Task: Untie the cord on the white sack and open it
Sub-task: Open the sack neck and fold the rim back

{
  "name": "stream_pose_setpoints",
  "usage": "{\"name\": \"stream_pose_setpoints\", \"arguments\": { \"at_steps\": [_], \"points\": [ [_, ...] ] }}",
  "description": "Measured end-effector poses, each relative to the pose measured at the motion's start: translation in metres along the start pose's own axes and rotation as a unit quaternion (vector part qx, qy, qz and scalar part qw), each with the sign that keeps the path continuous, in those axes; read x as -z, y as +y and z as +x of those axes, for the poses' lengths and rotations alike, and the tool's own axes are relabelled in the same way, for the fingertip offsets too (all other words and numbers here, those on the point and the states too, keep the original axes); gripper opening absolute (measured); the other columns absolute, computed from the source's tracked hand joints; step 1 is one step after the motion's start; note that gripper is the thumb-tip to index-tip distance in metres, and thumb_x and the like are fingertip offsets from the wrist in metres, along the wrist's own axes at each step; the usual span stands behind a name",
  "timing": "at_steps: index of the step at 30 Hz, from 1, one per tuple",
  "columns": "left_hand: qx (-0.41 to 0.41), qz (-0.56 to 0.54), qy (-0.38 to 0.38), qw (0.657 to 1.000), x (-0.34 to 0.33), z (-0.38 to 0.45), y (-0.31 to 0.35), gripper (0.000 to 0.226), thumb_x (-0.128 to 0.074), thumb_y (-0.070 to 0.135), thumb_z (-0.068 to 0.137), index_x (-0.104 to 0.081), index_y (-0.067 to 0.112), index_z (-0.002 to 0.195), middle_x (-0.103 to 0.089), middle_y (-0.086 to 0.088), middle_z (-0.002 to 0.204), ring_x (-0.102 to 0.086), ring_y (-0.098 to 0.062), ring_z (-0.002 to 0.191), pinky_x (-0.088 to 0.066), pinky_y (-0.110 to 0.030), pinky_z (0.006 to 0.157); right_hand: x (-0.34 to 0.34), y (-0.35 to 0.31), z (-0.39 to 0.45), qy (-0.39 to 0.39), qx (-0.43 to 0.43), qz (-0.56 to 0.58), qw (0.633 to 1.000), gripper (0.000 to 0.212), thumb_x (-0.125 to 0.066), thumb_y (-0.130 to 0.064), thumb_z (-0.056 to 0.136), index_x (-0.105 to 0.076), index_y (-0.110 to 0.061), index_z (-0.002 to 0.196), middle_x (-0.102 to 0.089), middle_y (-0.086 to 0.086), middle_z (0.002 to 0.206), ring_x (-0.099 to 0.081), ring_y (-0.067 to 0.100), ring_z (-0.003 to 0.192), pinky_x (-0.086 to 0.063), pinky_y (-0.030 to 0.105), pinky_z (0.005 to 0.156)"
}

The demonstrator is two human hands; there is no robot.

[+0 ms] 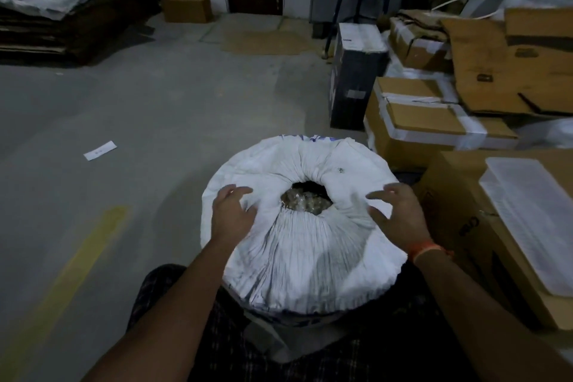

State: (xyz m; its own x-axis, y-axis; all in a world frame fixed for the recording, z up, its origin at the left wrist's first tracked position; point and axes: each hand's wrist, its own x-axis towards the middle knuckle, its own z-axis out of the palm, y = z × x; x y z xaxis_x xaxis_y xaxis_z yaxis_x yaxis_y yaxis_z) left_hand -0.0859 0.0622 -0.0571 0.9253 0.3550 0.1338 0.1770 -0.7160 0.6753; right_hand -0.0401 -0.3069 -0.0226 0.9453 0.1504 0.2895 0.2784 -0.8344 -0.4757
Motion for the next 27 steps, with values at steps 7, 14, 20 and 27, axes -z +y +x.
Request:
{"name": "stream_pose_setpoints", "arguments": {
  "at_steps": [7, 14, 20, 27],
  "points": [
    [-0.103, 0.003, -0.144, 0.984, -0.036, 0.098, 0.014, 0.042, -0.063, 0.014, 0.090, -0.069, 0.019, 0.131, -0.071, -0.006, 0.127, -0.059, -0.027, 0.123, -0.031, -0.015, 0.101, -0.039, -0.003, 0.107, -0.164, 0.028, 0.019, 0.986, 0.055, -0.084, -0.022, 0.080, -0.067, -0.026, 0.132, -0.058, 0.011, 0.139, -0.049, 0.029, 0.133, -0.032, 0.030, 0.111],
    [-0.141, 0.160, -0.237, 0.948, -0.080, 0.136, -0.022, 0.054, -0.046, 0.069, 0.082, -0.064, 0.050, 0.129, -0.059, 0.001, 0.138, -0.057, -0.021, 0.126, -0.050, -0.042, 0.103, -0.097, 0.021, 0.136, -0.244, 0.076, -0.122, 0.959, 0.057, -0.073, -0.043, 0.088, -0.055, -0.043, 0.142, -0.050, 0.004, 0.129, -0.048, 0.028, 0.120, -0.045, 0.044, 0.103],
    [0.046, -0.127, -0.146, 0.980, -0.081, 0.149, -0.009, 0.043, -0.083, 0.061, 0.070, -0.068, 0.021, 0.077, -0.067, 0.001, 0.091, -0.064, -0.018, 0.089, -0.051, -0.041, 0.088, -0.095, 0.048, 0.161, -0.156, 0.225, -0.036, 0.961, 0.039, -0.085, -0.015, 0.078, -0.078, -0.020, 0.116, -0.057, 0.007, 0.083, -0.058, 0.028, 0.076, -0.042, 0.027, 0.074],
    [-0.039, -0.101, 0.013, 0.994, -0.061, 0.177, -0.017, 0.035, -0.075, 0.058, 0.083, -0.071, 0.027, 0.097, -0.069, 0.007, 0.102, -0.066, -0.015, 0.095, -0.051, -0.036, 0.090, -0.059, 0.057, 0.193, -0.092, 0.147, -0.033, 0.984, 0.028, -0.069, -0.016, 0.093, -0.063, -0.037, 0.076, -0.045, -0.001, 0.084, -0.048, 0.021, 0.078, -0.040, 0.037, 0.072]
  ]
}}
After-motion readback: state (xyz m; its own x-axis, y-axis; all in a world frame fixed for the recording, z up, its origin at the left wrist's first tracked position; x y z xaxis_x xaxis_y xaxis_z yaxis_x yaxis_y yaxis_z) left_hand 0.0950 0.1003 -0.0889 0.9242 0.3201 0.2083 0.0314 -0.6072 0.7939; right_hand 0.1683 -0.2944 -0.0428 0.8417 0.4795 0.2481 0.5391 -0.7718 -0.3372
